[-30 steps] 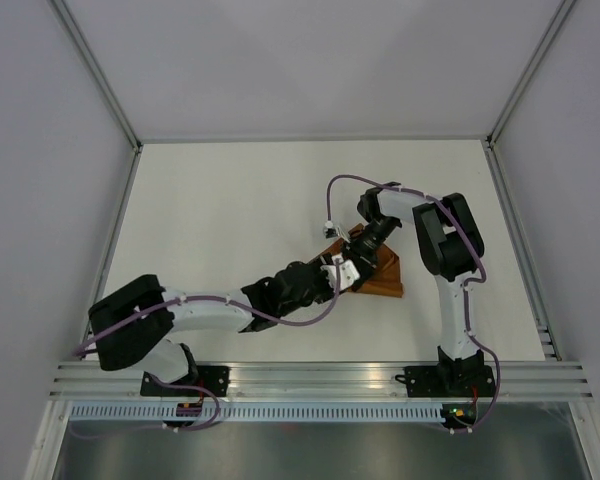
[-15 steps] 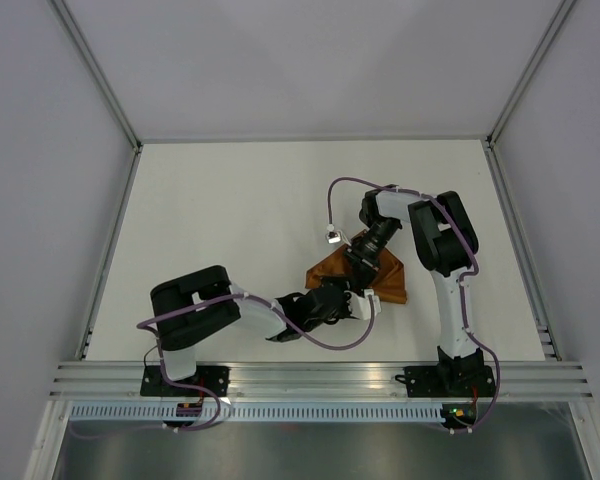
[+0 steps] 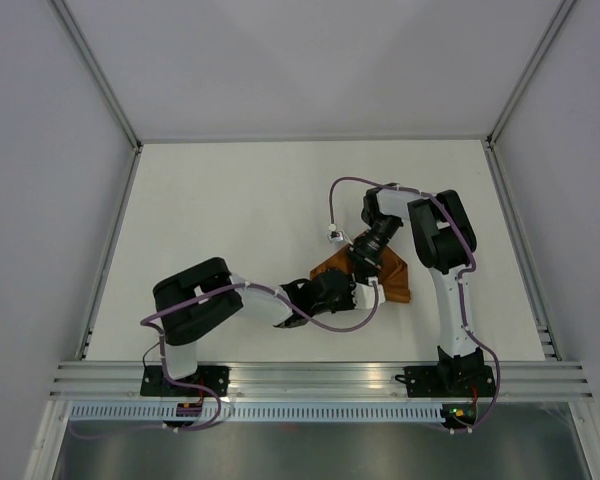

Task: Fold the napkin, place the utensils inside, and roll it up
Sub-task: Roll the napkin at the center of the board.

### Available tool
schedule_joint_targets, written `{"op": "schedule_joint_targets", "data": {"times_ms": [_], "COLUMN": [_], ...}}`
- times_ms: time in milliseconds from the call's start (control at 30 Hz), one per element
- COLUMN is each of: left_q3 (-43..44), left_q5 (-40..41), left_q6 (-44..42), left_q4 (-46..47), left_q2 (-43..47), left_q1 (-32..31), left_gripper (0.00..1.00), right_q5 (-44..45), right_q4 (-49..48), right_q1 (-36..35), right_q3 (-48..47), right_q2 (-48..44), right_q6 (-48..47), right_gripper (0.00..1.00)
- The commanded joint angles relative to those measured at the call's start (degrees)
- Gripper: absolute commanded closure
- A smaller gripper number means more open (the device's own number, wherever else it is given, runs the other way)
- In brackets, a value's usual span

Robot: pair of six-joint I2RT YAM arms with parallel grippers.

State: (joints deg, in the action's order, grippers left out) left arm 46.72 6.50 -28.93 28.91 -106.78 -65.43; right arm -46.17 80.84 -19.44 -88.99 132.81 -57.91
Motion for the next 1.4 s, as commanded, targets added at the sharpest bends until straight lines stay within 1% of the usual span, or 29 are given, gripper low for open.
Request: {"op": "schedule_joint_targets", "data": {"times_ms": [0,33,100,133,200,233,300,333,433,600,800,833,900,967,1000,1033,1067,1100,1133,1200,1267,1300,1333,1367], "left_q3": [2.93,3.20,3.73,3.99,4.61,4.87,5.75,5.93,7.24,9.70,11.99,12.86,13.75,15.41,16.38,18.39,19.36,20.33,21.56,22.53,23.94,24.38,25.25,25.61], "left_q5": [-11.06,-12.12,-15.28,-16.42,-20.11,-22.47,-24.69,-26.44,-30.56,-36.81,-46.74,-49.80,-52.19,-55.18,-56.06,-57.99,-58.88,-59.41,-60.28,-60.38,-61.08,-61.17,-60.91,-61.08], "left_q6": [6.25,6.51,7.30,7.57,8.18,8.36,8.80,8.71,9.50,10.99,13.63,13.98,14.95,15.30,15.74,15.83,16.09,16.27,16.36,17.24,18.20,18.64,18.82,19.34], "left_q4": [-10.09,-11.49,-12.81,-14.13,-15.37,-15.98,-18.09,-18.70,-21.08,-25.20,-27.93,-28.55,-30.83,-32.94,-33.99,-36.61,-37.60,-38.91,-39.71,-41.29,-42.79,-43.23,-43.93,-44.37], "left_q2": [-3.78,-3.96,-4.05,-3.96,-4.31,-4.40,-5.10,-5.36,-6.68,-8.18,-10.20,-10.64,-12.13,-14.31,-15.20,-16.34,-18.09,-18.89,-19.42,-20.30,-20.66,-20.92,-21.10,-21.36], "left_q1": [2.40,3.28,4.60,5.04,6.18,6.63,7.15,7.59,8.82,11.46,15.93,16.56,18.13,19.11,19.89,20.25,20.60,21.13,21.39,21.92,22.36,22.80,22.98,22.98], "left_gripper": [0.60,0.67,0.76,0.84,0.95,0.98,0.98,0.98,0.98,0.98,0.98,0.98,0.98,0.98,0.98,0.98,0.98,0.98,0.98,0.98,0.98,0.98,0.98,0.98], "right_q5": [6.45,6.36,6.27,6.10,5.75,5.66,5.31,4.96,4.69,3.81,1.00,1.00,1.43,2.31,3.19,3.63,4.16,4.86,6.34,7.58,10.74,11.88,13.37,17.30], "right_q4": [-9.73,-9.82,-10.08,-10.26,-11.40,-11.67,-12.98,-13.16,-15.18,-19.93,-25.89,-27.04,-30.99,-35.72,-37.49,-39.42,-43.10,-44.96,-46.54,-50.68,-54.79,-56.39,-57.88,-61.03], "right_q1": [-0.42,-0.42,-0.42,-0.42,-0.33,-0.25,-0.16,0.02,0.80,3.44,8.89,10.20,11.35,12.58,12.67,12.67,12.59,12.50,11.98,11.10,8.47,7.15,4.00,1.97], "right_q3": [-0.48,-0.48,-0.40,-0.22,0.31,0.48,1.10,1.53,2.33,4.35,7.33,9.60,12.77,19.01,21.47,26.45,28.94,31.31,35.60,39.66,45.03,46.70,49.85,51.45], "right_q2": [3.50,3.42,3.15,2.89,2.19,1.32,0.00,-1.49,-5.79,-13.71,-23.64,-26.52,-29.88,-35.76,-40.39,-42.79,-45.25,-49.62,-51.76,-57.19,-60.46,-63.26,-64.42,-65.48], "right_q6": [-4.32,-4.32,-4.14,-4.05,-3.18,-3.00,-1.51,-1.42,1.39,5.53,9.65,9.92,10.10,9.66,9.05,8.87,8.52,8.34,7.99,7.46,7.90,8.25,9.03,9.30], "right_gripper": [0.90,0.90,0.90,0.89,0.84,0.79,0.71,0.65,0.57,0.50,0.47,0.47,0.47,0.47,0.46,0.45,0.44,0.42,0.42,0.40,0.39,0.38,0.37,0.37]}}
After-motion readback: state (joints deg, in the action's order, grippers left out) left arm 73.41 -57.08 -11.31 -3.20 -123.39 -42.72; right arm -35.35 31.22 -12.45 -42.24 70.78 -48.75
